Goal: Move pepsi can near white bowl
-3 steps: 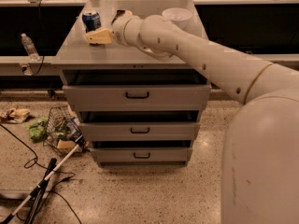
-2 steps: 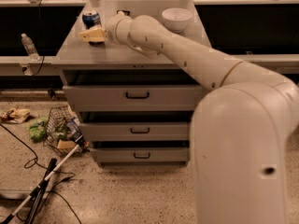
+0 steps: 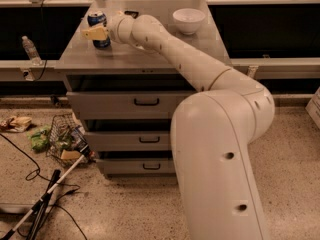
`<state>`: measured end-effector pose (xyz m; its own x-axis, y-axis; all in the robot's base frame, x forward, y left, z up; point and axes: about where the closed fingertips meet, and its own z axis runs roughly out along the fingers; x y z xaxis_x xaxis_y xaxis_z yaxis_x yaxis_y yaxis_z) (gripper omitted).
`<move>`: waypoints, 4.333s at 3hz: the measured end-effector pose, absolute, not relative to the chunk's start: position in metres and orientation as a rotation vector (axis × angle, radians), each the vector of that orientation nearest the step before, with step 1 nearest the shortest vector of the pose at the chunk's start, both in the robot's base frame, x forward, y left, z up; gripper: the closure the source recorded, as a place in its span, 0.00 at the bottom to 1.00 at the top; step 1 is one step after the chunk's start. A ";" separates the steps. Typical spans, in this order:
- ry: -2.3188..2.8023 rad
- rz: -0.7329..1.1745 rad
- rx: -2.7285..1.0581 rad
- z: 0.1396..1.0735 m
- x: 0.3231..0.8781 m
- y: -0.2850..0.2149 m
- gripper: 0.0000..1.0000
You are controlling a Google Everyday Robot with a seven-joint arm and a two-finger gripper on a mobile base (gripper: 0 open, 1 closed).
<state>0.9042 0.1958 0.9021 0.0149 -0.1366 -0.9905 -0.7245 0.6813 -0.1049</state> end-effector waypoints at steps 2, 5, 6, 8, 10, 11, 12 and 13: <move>1.469 0.563 -0.768 0.915 0.916 0.196 0.70; 1.492 0.260 -0.460 1.041 0.851 0.017 1.00; 1.617 0.254 -0.398 0.981 0.840 -0.019 1.00; 1.722 0.258 -0.384 0.907 0.841 -0.050 1.00; 1.663 0.237 -0.417 0.911 0.875 -0.050 1.00; 1.628 0.198 -0.446 0.924 0.900 -0.047 0.76; 1.599 0.160 -0.456 0.933 0.913 -0.047 0.53; 1.604 0.141 -0.413 0.926 0.920 -0.049 0.22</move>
Offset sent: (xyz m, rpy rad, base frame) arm 0.0129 -0.0191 0.0315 0.0445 -0.0492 0.0426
